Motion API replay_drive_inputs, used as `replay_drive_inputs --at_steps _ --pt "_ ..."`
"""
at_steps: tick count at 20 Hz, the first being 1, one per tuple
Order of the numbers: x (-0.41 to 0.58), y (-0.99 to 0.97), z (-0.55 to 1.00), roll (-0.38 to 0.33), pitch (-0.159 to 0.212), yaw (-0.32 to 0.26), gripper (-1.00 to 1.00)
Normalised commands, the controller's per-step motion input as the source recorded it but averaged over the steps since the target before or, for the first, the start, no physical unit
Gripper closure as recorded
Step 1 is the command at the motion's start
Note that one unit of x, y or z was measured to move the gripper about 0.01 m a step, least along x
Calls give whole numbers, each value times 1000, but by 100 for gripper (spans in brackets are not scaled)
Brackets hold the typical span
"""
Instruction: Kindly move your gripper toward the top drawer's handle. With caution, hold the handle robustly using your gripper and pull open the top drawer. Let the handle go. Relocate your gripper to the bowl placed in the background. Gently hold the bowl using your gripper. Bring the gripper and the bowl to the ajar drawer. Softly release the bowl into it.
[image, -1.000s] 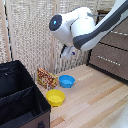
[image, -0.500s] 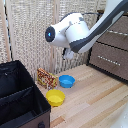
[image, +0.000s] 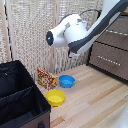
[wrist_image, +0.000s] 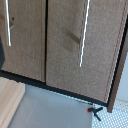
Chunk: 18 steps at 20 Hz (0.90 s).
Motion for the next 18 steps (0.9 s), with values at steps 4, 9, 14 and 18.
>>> replay_drive_inputs --at_steps 4,9,14,18 --pt "-14 -870 69 -101 -91 64 -100" --pt "0 -830 85 -104 -89 77 -100" --pt "-3 -785 53 -112 -44 82 -100" --pt "-64 -806 226 -104 -10 50 -100"
